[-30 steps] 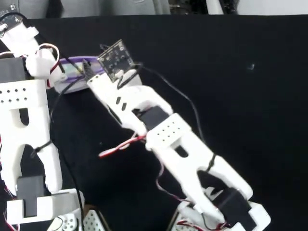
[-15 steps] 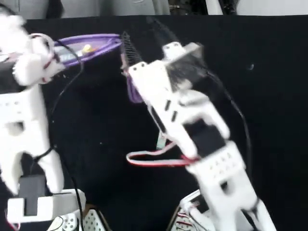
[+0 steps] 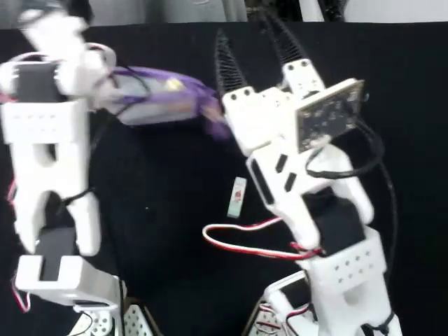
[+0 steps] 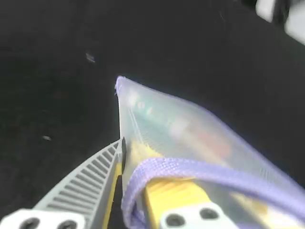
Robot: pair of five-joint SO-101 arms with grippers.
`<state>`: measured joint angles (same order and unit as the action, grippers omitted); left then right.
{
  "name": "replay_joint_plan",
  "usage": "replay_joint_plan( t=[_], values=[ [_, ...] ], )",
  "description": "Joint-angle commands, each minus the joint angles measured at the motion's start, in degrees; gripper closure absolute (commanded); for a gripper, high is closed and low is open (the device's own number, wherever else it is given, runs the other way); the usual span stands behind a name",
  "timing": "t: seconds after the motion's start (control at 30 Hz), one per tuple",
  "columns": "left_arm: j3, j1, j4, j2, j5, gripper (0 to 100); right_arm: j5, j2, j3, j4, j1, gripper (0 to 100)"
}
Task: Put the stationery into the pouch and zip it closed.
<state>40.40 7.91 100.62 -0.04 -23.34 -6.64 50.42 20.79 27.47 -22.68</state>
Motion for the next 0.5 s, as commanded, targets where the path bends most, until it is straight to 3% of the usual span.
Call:
replay_joint_plan(
  t=[0.0, 0.2, 0.33, 0.47],
  values=[
    [-4.88, 1.10, -1.58, -0.18, -0.18, 97, -0.09, -5.85, -6.55, 3.87, 0.70, 81.4],
    [-16.75, 2.59, -9.49, 4.04, -0.53, 97, 1.49, -10.86, -9.63, 7.21, -0.62, 81.5],
    [-18.86, 3.21, -12.48, 4.31, -0.53, 97, 9.41, -13.41, -6.11, 7.12, -3.34, 81.5],
    [-18.77, 3.12, -13.01, 4.22, -0.62, 97, 17.32, -14.73, 3.21, -2.73, -6.07, 81.5]
  ],
)
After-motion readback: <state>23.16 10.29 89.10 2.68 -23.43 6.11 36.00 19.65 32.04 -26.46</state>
